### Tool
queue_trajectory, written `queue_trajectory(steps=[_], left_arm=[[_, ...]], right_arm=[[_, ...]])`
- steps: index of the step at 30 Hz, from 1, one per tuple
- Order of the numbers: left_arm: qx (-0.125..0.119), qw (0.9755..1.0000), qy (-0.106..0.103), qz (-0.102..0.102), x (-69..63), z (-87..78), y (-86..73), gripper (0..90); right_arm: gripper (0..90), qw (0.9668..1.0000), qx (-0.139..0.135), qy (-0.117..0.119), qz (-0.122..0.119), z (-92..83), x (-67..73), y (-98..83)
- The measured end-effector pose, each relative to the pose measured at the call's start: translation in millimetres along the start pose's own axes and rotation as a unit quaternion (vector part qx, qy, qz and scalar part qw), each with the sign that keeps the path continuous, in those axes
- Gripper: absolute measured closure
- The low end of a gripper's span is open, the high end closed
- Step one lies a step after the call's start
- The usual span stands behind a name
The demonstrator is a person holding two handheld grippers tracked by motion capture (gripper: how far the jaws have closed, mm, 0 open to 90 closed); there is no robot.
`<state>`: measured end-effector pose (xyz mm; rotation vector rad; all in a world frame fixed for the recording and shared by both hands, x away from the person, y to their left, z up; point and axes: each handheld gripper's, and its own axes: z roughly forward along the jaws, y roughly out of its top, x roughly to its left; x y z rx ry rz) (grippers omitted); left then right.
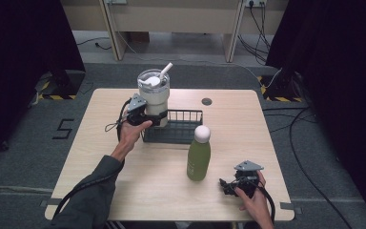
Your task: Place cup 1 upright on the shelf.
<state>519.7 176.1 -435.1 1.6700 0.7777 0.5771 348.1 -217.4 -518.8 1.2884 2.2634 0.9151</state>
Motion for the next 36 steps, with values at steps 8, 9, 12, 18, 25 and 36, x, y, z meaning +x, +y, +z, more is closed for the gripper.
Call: queue_trajectory(steps=[8, 9, 12, 18, 25, 36], left_arm=[[0.004, 1.0, 0.002, -0.003, 0.7, 1.4, -7.0, 10.6], [0.004, 1.0, 0.002, -0.005, 0.5, 1.6, -7.6, 10.6], [0.007, 1.0, 0.002, -0.002, 0.0, 2.0, -10.1, 10.6], [0.009, 0.9999, 0.004, -0.005, 0.6, 2.8, -15.1, 10.6], [0.009, 0.9999, 0.005, -0.004, 0.6, 3.7, -17.8, 10.6], [0.005, 0.9999, 0.01, -0.005, -0.4, 4.4, -27.2, 10.5]], right_arm=[[0.4, 1.0, 0.0, 0.0, 0.0, 0.0, 0.0, 0.0], [0.4, 1.0, 0.0, 0.0, 0.0, 0.0, 0.0, 0.0], [0.4, 1.0, 0.0, 0.0, 0.0, 0.0, 0.0, 0.0], [0.4, 1.0, 0.0, 0.0, 0.0, 0.0, 0.0, 0.0], [0.4, 1.0, 0.0, 0.0, 0.0, 0.0, 0.0, 0.0], [0.4, 1.0, 0.0, 0.001, 0.0, 0.1, 0.1, 0.0]])
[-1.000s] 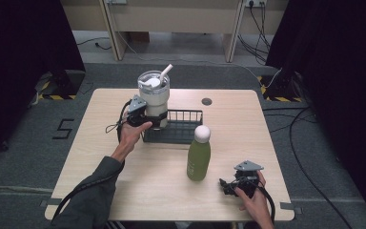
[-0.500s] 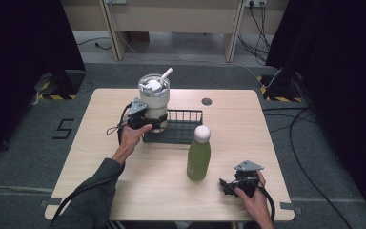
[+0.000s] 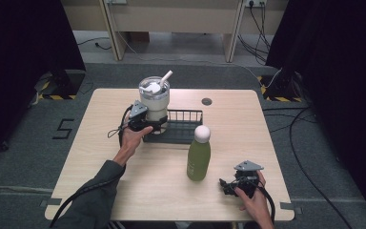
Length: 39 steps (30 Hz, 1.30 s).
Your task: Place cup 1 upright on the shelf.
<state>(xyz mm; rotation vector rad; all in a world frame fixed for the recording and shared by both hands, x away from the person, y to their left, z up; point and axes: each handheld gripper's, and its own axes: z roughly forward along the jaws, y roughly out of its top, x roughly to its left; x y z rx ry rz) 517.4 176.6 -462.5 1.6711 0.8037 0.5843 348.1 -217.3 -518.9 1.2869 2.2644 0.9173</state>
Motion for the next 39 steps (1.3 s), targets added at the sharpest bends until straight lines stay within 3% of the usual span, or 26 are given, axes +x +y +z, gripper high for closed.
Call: queue_trajectory(steps=[3, 4, 5, 8, 9, 11, 12, 13, 29, 39], left_arm=[[-0.002, 1.0, 0.001, 0.001, 0.0, -1.1, -1.4, 10.5], [-0.019, 0.9997, 0.001, -0.017, -2.2, 0.3, -2.7, 10.5], [-0.01, 0.9999, 0.002, -0.004, 0.2, -2.2, -3.7, 10.5], [-0.025, 0.9996, 0.003, -0.016, -1.1, -1.6, -5.1, 10.4], [-0.013, 0.9999, 0.003, -0.001, 0.7, -3.4, -5.0, 10.4], [-0.012, 0.9999, 0.004, 0.001, 0.1, -3.2, -4.9, 10.3], [-0.01, 0.9996, 0.007, 0.024, 3.2, -3.1, -3.6, 10.3], [-0.01, 0.9999, 0.004, 0.001, -0.2, -2.9, -4.6, 10.3], [-0.009, 0.9998, 0.014, 0.006, -3.1, -5.1, -3.5, 9.8], [-0.016, 0.9998, 0.01, 0.003, -1.9, -6.5, -8.4, 9.4]], right_arm=[[0.4, 1.0, 0.0, 0.0, 0.0, 0.0, 0.0, 0.0], [0.4, 1.0, 0.0, 0.0, 0.0, 0.0, 0.0, 0.0], [0.4, 1.0, 0.0, 0.0, 0.0, 0.0, 0.0, 0.0], [0.4, 1.0, 0.0, 0.0, 0.0, 0.0, 0.0, 0.0], [0.4, 1.0, 0.0, 0.0, 0.0, 0.0, 0.0, 0.0], [0.4, 1.0, 0.0, 0.0, 0.0, 0.0, 0.0, 0.0], [0.4, 1.0, 0.0, 0.0, 0.0, 0.0, 0.0, 0.0], [0.4, 1.0, 0.0, 0.0, 0.0, 0.0, 0.0, 0.0], [0.5, 1.0, -0.001, 0.0, 0.0, 0.0, 0.2, -0.1], [0.5, 1.0, -0.001, 0.0, 0.0, 0.0, 0.2, -0.1]])
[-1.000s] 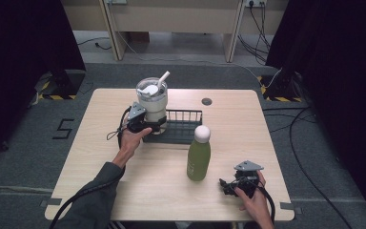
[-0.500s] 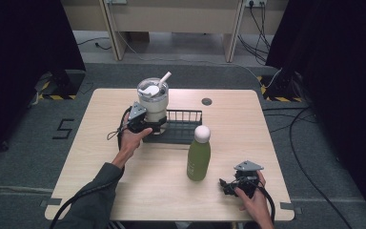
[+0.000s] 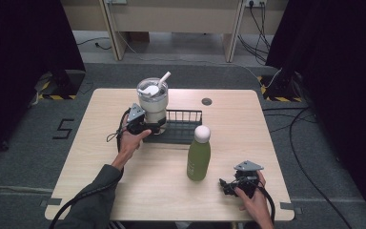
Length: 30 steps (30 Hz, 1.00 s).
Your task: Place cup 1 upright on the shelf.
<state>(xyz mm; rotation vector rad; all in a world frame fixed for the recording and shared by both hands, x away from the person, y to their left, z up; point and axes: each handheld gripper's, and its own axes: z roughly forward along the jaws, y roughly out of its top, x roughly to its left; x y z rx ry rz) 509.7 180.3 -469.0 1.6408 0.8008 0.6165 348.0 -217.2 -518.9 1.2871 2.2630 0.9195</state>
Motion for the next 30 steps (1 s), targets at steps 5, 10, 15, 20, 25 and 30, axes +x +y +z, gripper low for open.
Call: queue_trajectory(steps=[5, 10, 15, 20, 25, 30], left_arm=[[0.001, 1.0, 0.0, 0.002, -0.3, -0.4, 0.2, 9.7], [-0.004, 1.0, -0.005, 0.001, 1.0, -0.9, -1.6, 9.5], [-0.01, 0.9999, -0.007, -0.001, 1.3, -1.9, -4.1, 9.5], [-0.014, 0.9999, -0.008, -0.001, 1.6, -3.0, -6.4, 9.6], [-0.019, 0.9998, -0.009, -0.001, 1.7, -3.9, -9.1, 9.5], [-0.025, 0.9996, -0.01, -0.002, 1.8, -5.3, -11.3, 9.7]], right_arm=[[0.4, 1.0, 0.0, 0.0, 0.0, 0.1, 0.0, 0.0], [0.4, 1.0, 0.0, 0.0, 0.0, 0.1, 0.0, 0.0], [0.4, 1.0, 0.0, 0.0, 0.0, 0.0, 0.0, 0.0], [0.4, 1.0, 0.001, 0.0, 0.002, -0.1, 0.4, -0.1], [0.4, 1.0, 0.0, 0.0, 0.0, 0.1, 0.0, 0.0], [0.4, 1.0, 0.0, 0.0, -0.001, 0.1, -0.1, 0.0]])
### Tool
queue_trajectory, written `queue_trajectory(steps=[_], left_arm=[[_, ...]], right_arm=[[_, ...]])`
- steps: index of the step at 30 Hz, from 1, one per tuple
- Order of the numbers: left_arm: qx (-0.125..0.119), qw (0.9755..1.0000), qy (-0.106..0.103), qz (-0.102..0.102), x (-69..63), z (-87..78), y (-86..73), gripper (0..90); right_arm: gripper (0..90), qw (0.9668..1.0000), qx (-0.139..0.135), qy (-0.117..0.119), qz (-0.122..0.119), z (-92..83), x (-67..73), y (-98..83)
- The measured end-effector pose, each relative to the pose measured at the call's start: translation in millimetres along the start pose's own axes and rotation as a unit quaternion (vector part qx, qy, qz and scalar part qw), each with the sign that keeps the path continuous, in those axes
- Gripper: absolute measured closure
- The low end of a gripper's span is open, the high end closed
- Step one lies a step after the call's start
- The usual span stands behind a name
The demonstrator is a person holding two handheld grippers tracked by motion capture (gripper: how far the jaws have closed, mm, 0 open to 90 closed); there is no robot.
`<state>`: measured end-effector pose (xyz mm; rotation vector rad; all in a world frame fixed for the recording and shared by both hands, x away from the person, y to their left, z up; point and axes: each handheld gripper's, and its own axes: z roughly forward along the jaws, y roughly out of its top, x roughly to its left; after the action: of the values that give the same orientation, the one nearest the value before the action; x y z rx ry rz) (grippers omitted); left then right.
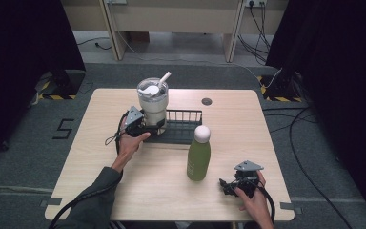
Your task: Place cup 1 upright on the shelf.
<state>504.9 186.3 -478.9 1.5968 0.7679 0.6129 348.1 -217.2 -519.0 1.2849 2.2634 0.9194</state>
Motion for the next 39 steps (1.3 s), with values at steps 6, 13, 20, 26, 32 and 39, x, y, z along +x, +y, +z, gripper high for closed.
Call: queue_trajectory(steps=[6, 13, 20, 26, 32, 39], left_arm=[[-0.001, 1.0, 0.001, 0.002, -0.2, -0.5, -0.3, 9.7], [0.005, 1.0, 0.004, 0.005, -1.3, -1.9, 1.6, 10.0], [0.007, 0.9999, 0.005, 0.005, -1.3, -3.6, 2.0, 10.2], [0.011, 0.9999, 0.003, 0.008, -0.8, -4.9, 2.9, 10.2], [0.014, 0.9999, 0.002, 0.008, -0.8, -8.7, 3.1, 10.4], [0.02, 0.9998, 0.002, 0.008, -0.5, -16.4, 3.1, 12.2]], right_arm=[[0.4, 1.0, 0.0, 0.0, 0.0, 0.0, 0.0, 0.0], [0.4, 1.0, 0.0, 0.0, 0.0, 0.0, 0.0, 0.0], [0.4, 1.0, 0.0, 0.0, 0.0, 0.0, 0.0, 0.0], [0.4, 1.0, 0.0, 0.0, 0.0, 0.0, 0.0, 0.0], [0.4, 1.0, 0.0, 0.0, 0.0, 0.0, 0.0, 0.0], [0.4, 1.0, 0.0, 0.0, 0.0, 0.0, 0.0, 0.0]])
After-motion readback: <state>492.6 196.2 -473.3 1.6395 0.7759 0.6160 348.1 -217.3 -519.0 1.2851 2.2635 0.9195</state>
